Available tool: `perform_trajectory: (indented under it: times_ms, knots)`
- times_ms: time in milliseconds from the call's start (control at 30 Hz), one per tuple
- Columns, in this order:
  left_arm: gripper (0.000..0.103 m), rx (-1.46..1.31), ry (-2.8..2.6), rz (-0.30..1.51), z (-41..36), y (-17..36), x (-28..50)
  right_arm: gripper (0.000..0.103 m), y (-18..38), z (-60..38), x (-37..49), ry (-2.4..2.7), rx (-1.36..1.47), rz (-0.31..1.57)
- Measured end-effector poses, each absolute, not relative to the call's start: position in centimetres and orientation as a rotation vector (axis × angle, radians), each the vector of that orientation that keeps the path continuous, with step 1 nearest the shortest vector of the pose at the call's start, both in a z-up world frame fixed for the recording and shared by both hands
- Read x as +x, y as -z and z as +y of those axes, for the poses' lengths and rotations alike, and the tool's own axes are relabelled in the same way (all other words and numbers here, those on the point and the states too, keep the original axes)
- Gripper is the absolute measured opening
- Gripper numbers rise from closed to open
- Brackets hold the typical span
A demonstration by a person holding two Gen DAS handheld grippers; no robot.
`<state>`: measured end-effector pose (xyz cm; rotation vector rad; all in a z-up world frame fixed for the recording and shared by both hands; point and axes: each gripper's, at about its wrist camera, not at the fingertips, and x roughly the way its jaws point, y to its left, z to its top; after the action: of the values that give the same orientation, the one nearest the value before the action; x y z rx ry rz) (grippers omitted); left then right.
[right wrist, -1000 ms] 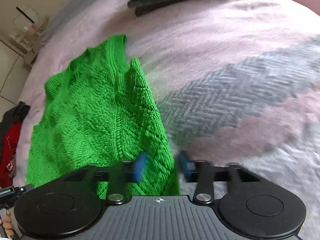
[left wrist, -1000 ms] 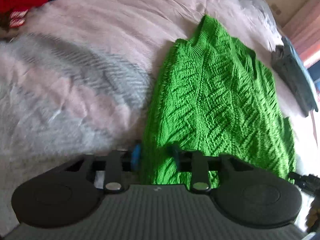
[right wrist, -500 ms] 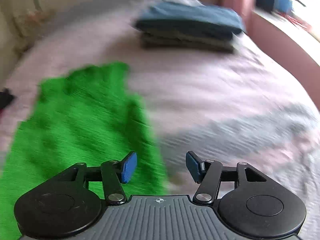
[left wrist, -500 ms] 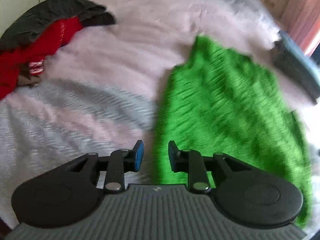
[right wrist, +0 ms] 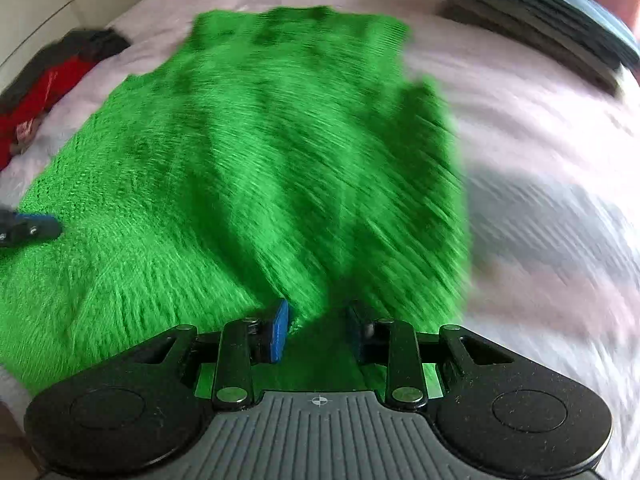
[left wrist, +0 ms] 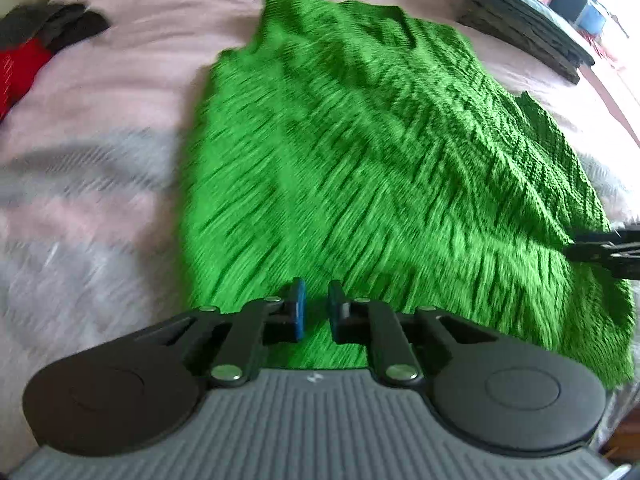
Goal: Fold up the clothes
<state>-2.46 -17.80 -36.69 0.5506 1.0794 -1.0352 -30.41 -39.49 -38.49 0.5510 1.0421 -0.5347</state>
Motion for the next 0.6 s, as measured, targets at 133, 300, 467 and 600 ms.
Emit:
perform_trajectory:
  times_ms: [133, 300, 467, 600]
  knots:
    - [0.011, 0.515, 0.985, 1.124, -15.4, 35.9, -1.9, 0.030, 37.1, -39.4, -31.9, 0.551, 0.530, 1.096]
    - [0.017, 0.465, 0.972, 1.126, -16.2, 33.9, 0.4, 0.030, 33.4, -41.4, -30.0, 0.612, 0.584, 0.989]
    - [0.029, 0.371, 0.999, 1.076, -22.6, 33.0, 6.2, 0.055, 33.2, -48.0, -27.1, 0.707, 0.729, 0.883]
    - [0.040, 0.297, 1.025, 1.085, -29.5, 33.8, 11.5, 0.062, 33.9, -54.2, -24.2, 0.744, 0.831, 0.771]
